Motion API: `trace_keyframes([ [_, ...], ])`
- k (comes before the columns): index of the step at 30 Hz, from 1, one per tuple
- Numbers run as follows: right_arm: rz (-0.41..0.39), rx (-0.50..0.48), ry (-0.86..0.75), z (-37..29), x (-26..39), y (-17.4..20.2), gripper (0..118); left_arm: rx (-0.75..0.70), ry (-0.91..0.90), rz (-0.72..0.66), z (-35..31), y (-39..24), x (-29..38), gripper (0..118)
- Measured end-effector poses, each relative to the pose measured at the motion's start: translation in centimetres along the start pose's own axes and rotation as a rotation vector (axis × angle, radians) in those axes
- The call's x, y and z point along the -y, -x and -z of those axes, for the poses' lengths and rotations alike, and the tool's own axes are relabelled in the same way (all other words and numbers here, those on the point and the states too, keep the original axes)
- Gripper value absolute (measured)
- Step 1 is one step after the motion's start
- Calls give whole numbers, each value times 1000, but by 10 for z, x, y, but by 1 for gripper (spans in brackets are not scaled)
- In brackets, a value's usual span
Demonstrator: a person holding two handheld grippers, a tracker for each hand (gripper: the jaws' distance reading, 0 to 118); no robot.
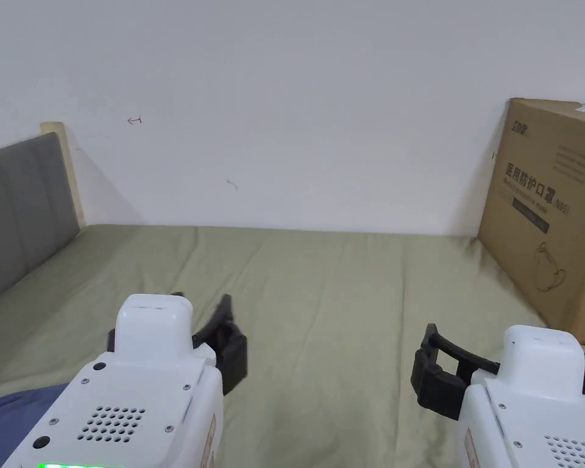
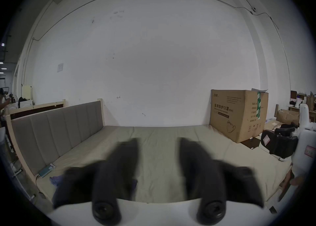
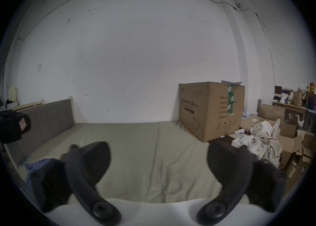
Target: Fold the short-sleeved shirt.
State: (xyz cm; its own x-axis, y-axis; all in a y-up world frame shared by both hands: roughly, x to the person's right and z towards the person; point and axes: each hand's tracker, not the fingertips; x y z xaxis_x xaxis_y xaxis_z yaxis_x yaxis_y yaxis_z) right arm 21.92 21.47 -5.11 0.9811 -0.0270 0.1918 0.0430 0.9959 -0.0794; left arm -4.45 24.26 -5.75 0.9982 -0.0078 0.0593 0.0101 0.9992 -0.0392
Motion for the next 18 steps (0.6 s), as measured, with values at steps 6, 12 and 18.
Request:
trace_keyframes([
  [6, -18, 16, 12, 3, 3, 2, 9, -3, -11, 32, 1, -2, -1, 0],
  [12, -23, 8, 6, 1, -4, 1, 0, -7, 22, 2, 10, -2, 1, 0],
  [18, -34, -30, 1, 2, -10, 11, 0, -16, 21, -17, 9, 5, -3, 0],
])
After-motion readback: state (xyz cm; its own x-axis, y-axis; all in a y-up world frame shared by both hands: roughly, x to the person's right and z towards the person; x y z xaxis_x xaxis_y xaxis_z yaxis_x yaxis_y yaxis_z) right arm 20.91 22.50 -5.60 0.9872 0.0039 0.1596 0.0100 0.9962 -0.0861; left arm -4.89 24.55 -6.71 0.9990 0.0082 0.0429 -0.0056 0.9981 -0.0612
